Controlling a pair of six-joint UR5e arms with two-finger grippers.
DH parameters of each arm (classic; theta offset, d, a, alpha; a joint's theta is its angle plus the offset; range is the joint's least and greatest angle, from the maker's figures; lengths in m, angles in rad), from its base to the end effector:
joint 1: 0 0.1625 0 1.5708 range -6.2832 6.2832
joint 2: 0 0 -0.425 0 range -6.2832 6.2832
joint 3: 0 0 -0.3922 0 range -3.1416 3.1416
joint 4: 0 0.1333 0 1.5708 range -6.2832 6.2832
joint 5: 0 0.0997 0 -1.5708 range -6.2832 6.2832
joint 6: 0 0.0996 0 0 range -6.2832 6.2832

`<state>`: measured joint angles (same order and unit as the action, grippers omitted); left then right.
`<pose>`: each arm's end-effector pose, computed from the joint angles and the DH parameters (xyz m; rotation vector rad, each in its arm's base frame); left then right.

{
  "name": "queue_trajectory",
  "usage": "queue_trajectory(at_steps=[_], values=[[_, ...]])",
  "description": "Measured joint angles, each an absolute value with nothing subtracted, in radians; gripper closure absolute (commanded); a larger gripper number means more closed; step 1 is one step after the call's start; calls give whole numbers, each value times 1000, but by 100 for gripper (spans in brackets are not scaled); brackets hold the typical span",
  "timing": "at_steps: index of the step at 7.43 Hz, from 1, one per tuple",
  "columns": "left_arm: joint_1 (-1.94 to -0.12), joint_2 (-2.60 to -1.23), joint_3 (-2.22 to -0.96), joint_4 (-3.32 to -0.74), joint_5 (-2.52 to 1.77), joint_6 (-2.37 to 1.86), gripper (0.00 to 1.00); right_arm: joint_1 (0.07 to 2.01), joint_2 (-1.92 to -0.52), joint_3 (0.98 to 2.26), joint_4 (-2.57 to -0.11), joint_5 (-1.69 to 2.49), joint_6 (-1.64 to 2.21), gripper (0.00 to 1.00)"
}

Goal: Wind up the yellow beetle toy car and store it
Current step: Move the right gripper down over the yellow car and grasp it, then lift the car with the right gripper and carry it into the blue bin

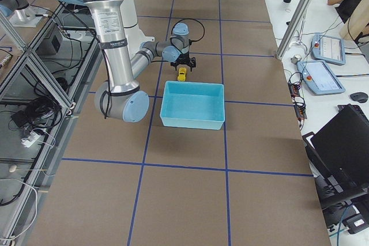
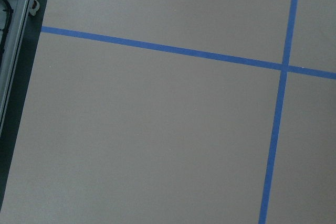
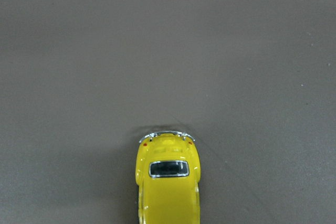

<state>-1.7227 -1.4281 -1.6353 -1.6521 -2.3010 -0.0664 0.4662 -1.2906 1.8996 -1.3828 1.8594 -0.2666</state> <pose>-0.1312 -0.4154 0.6877 0.0342 0.7308 -0.2074 -0.4684 -0.3532 0.3420 0.6689 -0.6248 -1.3985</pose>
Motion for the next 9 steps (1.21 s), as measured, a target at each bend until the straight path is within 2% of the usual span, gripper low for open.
queue_trajectory(at_steps=[5,6,7,8,9], values=[[-1722,-1428,-1635,-1652,-2301,-66,0,449,-1286,1877,-1382,1851,-263,1],[-1721,-1428,-1635,-1652,-2301,-66,0,446,-1286,1872,-1381,1851,-261,8],[-1721,-1428,-1635,-1652,-2301,-66,0,444,-1284,1870,-1380,1851,-260,29],[-1721,-1428,-1635,-1652,-2301,-66,0,441,-1282,1869,-1380,1851,-260,66],[-1721,-1428,-1635,-1652,-2301,-66,0,438,-1280,1869,-1380,1850,-259,95]])
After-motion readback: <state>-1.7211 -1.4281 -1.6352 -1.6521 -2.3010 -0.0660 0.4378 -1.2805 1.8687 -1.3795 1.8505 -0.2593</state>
